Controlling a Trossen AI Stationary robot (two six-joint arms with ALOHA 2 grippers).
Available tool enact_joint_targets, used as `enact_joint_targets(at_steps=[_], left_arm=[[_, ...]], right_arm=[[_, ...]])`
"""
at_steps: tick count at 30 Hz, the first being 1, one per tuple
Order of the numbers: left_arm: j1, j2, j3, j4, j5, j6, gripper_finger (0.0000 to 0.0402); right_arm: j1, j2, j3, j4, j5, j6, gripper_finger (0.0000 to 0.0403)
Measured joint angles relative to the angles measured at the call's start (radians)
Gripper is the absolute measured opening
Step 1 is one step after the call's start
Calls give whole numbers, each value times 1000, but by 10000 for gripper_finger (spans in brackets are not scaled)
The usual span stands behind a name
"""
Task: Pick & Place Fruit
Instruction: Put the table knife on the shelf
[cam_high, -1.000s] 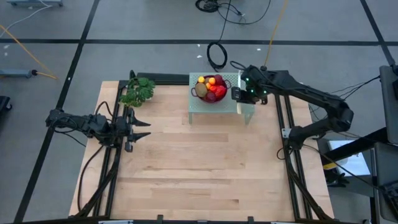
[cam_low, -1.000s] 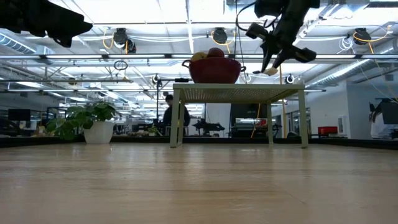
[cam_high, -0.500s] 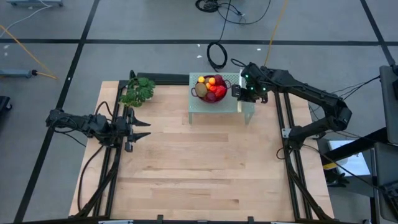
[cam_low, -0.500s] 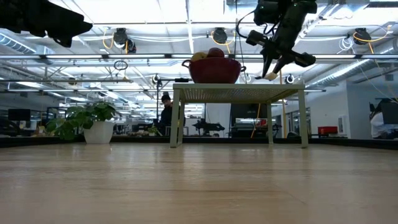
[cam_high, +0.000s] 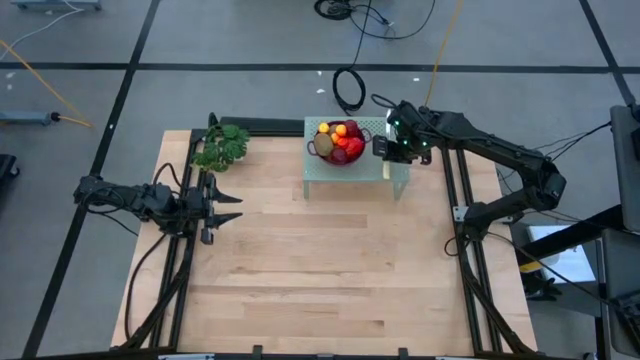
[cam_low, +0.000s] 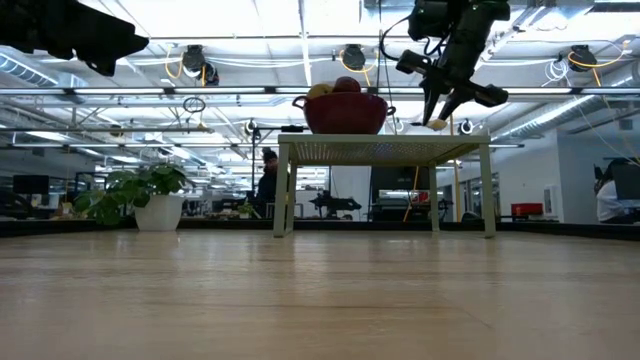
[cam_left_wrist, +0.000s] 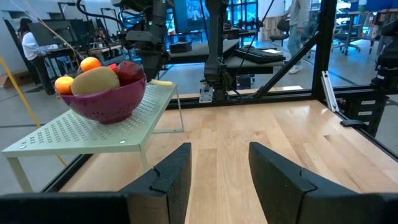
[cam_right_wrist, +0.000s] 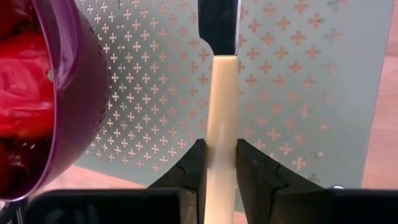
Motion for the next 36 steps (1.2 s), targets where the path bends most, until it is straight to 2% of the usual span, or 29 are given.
enact_joint_targets(at_steps=[17,30,36], left_arm=[[0,0,0,0,0,-17,161],[0,0,0,0,0,-27,161],[0,0,0,0,0,-27,161]], right_arm=[[2,69,-1,10,1,-53,55],[0,70,-1,10,7,-48,55],[-5,71,-1,10,29,-36,75]])
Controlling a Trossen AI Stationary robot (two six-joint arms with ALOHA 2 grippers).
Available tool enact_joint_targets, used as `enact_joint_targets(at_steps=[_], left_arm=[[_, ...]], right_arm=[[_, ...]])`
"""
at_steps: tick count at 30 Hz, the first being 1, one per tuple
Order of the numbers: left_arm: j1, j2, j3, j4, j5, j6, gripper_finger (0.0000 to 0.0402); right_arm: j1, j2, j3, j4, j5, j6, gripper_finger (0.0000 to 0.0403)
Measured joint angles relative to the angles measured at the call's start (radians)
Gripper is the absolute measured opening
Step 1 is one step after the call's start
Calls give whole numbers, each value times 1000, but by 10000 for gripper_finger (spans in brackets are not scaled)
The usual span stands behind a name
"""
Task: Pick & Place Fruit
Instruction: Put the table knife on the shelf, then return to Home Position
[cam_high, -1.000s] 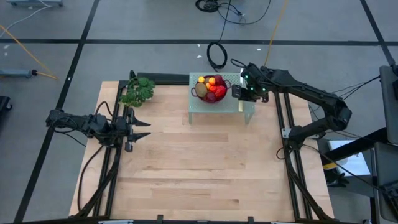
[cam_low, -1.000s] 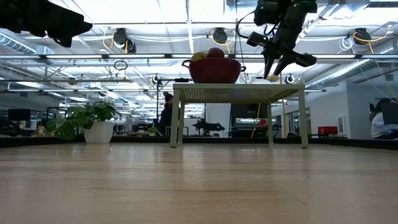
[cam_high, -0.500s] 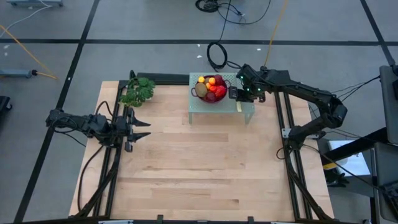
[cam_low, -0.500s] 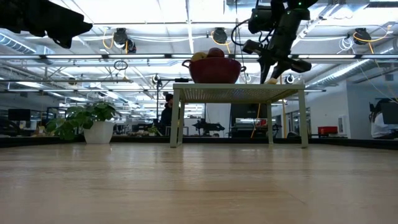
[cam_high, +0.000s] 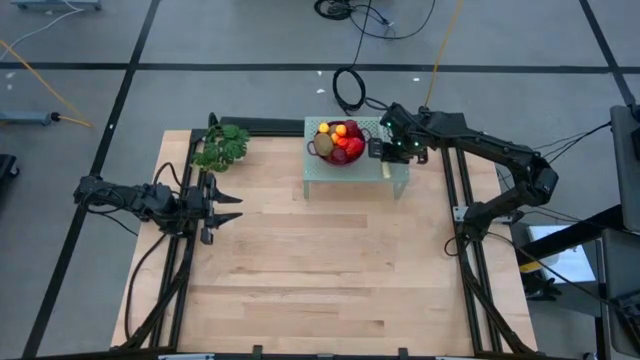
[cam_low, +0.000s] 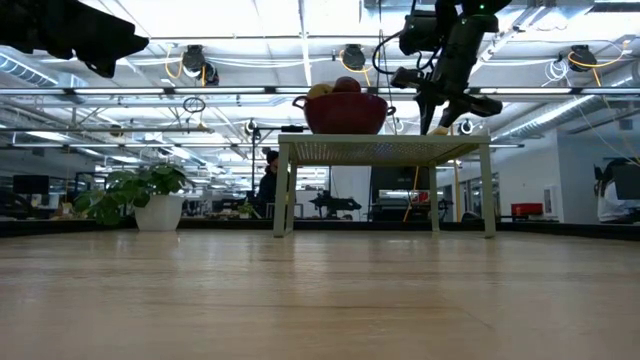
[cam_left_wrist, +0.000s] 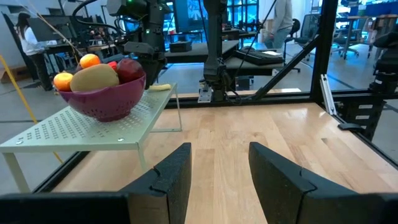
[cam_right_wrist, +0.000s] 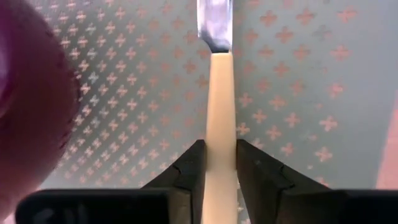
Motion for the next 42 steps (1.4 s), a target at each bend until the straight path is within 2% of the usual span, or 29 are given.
enact_joint_targets(at_steps=[11,23,33,42], left_arm=[[0,0,0,0,0,-5,161],[0,0,0,0,0,0,161],[0,0,0,0,0,19,161],[0,0,0,0,0,20,161]], right_arm=[[-2,0,0,25,5,17,79],[-2,0,0,25,5,37,118],[-1,-16,-1,48,24,55,106],[3,-124,-1,43,57,43,81]])
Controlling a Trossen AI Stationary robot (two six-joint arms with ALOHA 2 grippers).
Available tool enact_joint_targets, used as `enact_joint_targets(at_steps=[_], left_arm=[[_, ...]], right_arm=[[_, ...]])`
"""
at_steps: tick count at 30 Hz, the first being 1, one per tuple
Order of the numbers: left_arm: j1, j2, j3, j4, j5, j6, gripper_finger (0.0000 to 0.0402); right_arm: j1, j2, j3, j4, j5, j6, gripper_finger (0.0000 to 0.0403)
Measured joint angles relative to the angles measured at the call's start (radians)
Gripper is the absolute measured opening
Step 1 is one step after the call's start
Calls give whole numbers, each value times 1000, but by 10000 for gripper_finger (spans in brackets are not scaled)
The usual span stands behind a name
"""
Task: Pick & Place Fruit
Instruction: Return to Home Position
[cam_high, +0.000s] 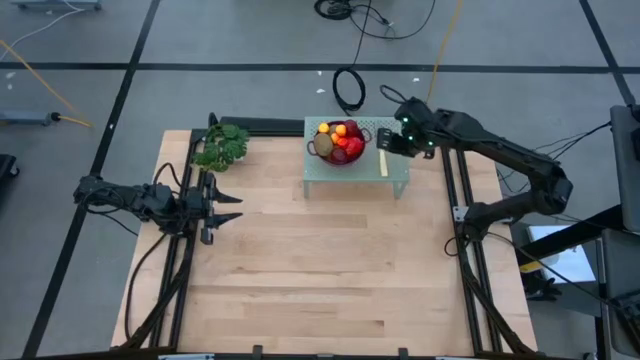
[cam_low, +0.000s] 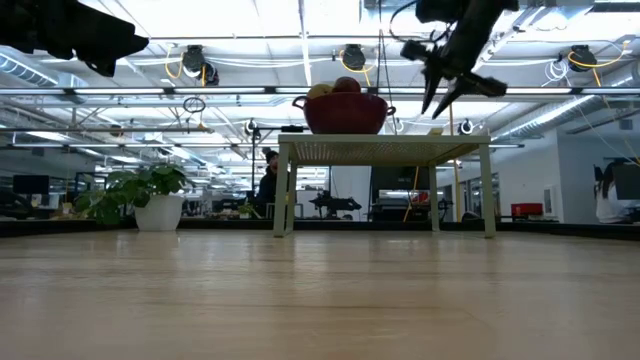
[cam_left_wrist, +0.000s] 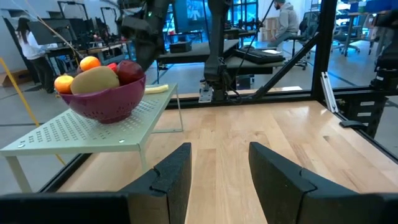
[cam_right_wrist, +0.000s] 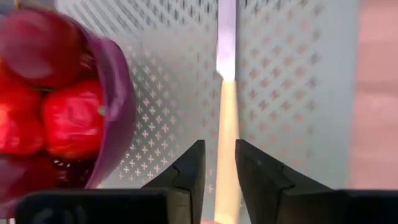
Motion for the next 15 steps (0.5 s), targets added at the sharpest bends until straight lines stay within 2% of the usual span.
enact_joint_targets(at_steps=[8,15], left_arm=[[0,0,0,0,0,0,161],[0,0,0,0,0,0,161]], right_arm=[[49,-126,0,-8,178,-91,49],[101,-201,0,-9,259,-179,37]])
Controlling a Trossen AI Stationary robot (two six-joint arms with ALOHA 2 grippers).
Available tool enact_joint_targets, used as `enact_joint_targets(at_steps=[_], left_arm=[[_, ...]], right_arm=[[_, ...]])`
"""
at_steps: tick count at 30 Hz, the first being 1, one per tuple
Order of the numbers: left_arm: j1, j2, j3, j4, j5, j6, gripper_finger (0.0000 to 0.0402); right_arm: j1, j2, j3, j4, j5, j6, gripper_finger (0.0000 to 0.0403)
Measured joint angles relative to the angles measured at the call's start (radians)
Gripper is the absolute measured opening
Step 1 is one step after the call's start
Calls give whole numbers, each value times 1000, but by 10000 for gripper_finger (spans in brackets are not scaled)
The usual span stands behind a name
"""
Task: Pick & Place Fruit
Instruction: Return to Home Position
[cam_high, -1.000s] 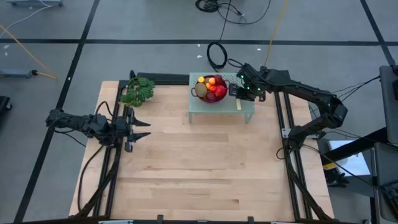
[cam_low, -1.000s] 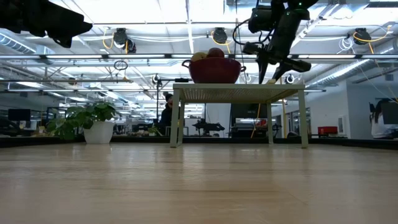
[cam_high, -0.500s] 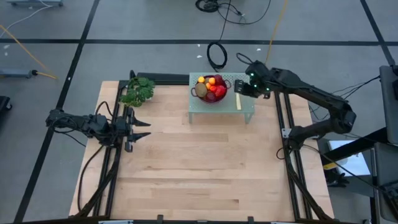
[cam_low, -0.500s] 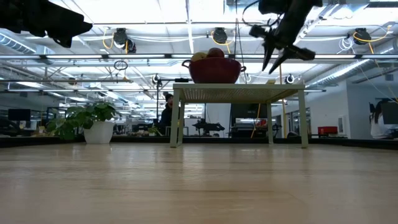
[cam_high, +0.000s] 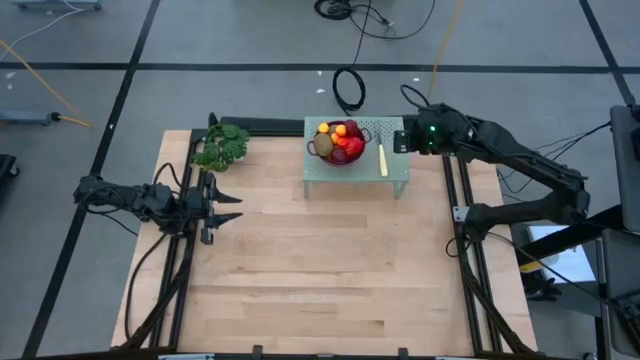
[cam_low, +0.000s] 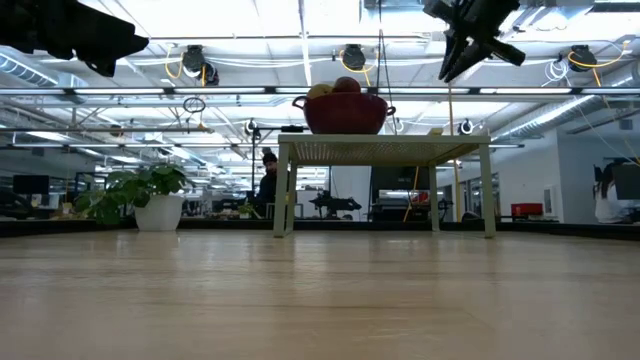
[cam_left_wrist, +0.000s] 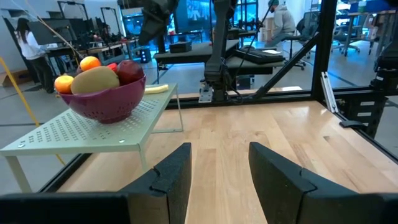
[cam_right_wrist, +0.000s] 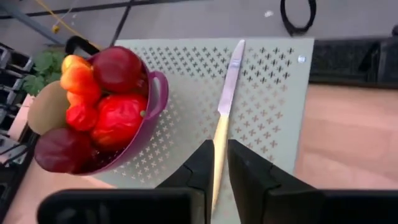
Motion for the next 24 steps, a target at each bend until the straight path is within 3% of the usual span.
enact_joint_targets(at_steps=[9,16,24], left_arm=[[0,0,0,0,0,-6,161],[0,0,0,5,0,-7,161],[0,0,0,20,0,-5,161]], right_arm=[[4,-107,-96,10,26,-128,9],[4,-253,-233,143,21,-279,1],[6,-426,-434,385,-106,-459,0]])
